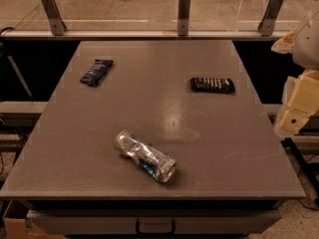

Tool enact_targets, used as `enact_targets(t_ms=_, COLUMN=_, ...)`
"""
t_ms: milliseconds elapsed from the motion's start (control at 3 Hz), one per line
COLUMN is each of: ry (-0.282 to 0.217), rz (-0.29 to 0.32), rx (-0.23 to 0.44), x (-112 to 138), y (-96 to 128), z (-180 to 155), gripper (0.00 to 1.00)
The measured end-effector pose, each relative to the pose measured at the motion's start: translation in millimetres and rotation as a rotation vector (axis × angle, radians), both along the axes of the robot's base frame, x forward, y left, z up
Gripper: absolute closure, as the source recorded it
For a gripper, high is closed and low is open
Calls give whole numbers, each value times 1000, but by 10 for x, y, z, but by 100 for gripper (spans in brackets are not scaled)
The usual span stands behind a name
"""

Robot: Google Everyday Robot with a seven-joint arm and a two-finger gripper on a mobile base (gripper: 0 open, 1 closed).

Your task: Pick rxbar chocolate

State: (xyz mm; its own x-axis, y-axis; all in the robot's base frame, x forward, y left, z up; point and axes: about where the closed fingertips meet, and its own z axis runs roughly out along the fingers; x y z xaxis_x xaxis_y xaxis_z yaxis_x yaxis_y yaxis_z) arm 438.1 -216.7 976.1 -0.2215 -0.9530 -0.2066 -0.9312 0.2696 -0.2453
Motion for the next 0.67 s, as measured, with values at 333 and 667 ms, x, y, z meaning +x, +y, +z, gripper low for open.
enact_targets(t_ms=333, ry=-7, rz=2, rx=10, x=49, y=-25, z=-3, gripper=0)
enact_targets(t_ms=667, ry=-29, rz=55, rx=39, x=386, y=-114, z=-139, gripper=0)
